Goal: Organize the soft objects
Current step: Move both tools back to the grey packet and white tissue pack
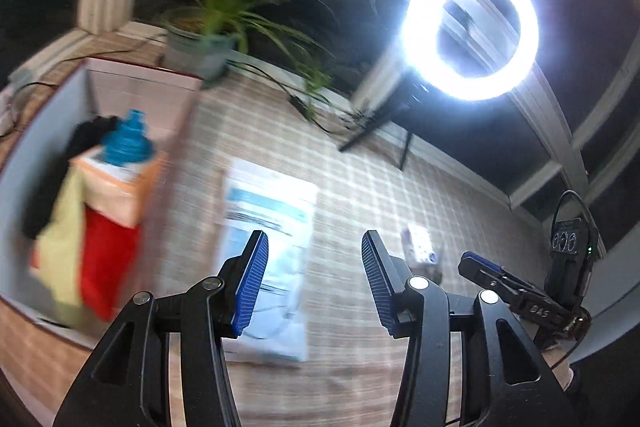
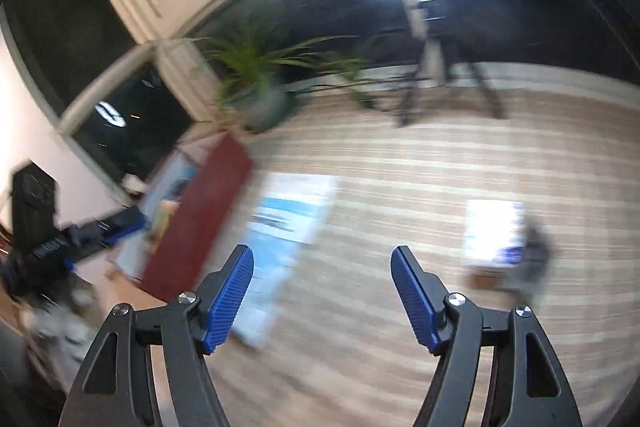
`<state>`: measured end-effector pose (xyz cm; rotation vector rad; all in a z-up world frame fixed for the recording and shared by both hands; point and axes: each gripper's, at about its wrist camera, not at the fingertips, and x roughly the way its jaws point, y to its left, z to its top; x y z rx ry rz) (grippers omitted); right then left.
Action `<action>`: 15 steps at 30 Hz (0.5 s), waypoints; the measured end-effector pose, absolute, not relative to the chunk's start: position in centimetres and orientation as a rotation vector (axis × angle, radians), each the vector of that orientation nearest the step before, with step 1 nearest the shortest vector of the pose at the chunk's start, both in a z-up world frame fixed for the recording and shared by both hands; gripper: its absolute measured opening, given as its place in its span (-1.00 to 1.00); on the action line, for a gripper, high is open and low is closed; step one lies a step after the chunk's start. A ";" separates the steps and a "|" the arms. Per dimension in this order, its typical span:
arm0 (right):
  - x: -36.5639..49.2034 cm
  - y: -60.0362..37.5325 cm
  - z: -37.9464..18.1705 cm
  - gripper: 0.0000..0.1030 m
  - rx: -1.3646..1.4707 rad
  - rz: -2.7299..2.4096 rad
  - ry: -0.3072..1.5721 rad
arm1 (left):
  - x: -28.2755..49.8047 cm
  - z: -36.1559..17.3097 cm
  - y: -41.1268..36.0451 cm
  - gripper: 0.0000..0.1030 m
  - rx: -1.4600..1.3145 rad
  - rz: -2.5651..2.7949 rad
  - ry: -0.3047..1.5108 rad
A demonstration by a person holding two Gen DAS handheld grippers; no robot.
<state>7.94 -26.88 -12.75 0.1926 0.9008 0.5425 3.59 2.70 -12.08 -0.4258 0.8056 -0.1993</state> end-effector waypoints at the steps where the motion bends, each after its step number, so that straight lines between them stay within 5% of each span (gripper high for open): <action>1: 7.8 -28.0 -13.1 0.31 0.157 0.510 0.903 | 3.9 -12.3 1.6 -0.08 -0.418 -0.213 0.814; 15: 9.3 -36.5 -20.2 0.31 -0.008 0.394 1.031 | 9.4 -16.5 -10.4 -0.08 -0.334 -0.345 0.955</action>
